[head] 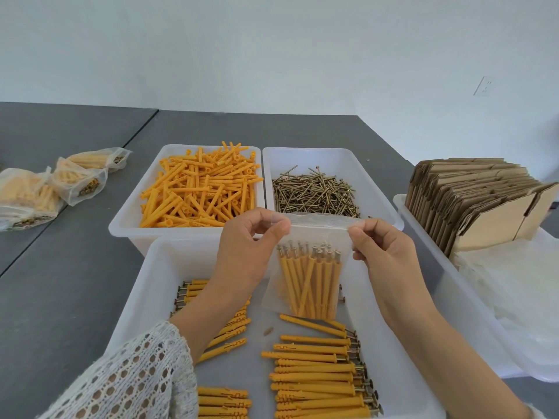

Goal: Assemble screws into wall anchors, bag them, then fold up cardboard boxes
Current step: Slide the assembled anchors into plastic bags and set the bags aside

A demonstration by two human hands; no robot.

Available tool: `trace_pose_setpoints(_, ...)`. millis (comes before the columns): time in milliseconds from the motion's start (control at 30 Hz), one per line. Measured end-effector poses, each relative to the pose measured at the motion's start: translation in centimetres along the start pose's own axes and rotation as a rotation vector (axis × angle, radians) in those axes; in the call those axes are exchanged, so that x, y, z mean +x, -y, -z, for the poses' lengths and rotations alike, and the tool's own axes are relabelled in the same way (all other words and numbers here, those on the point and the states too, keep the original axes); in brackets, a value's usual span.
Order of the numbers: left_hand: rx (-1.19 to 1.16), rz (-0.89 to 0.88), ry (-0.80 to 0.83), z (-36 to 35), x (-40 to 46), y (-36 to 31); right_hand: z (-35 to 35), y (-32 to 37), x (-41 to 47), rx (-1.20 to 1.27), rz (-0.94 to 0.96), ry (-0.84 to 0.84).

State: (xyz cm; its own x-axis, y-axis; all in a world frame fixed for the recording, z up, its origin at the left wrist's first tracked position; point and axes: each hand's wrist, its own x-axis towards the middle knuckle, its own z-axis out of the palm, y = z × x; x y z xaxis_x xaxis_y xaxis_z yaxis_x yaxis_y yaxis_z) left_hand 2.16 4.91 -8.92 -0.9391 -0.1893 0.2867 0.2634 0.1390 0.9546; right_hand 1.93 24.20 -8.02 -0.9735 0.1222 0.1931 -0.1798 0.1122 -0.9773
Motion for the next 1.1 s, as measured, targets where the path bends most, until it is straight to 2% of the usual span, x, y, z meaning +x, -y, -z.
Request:
trace_pose_setpoints(200,0.041,-0.049,-0.015,-0.1,-0.4,-0.4,-0.7,0.4,-0.1,-0.104,0.086,0.095)
trace_pose_setpoints(500,0.124,-0.135,-0.024,-0.5,-1.1,-0.8,-0.6,0.6,-0.4,-0.103,0.158,0.071)
trace_pose_setpoints(733,0.077,-0.236,-0.071,-0.2,-1.1,-1.5,-0.7,0.7,-1.0,-0.160,0.268,0.041)
trace_pose_setpoints(867,0.141,-0.293,-0.023,0.0,-1.0,-1.6,-0.6,0.7,-0.9,-0.192,0.292,0.021)
trace_pose_setpoints(1100,0.278,-0.340,0.052,0.4,-0.7,-1.5,-0.8,1.0,-1.0,-0.299,0.286,0.107)
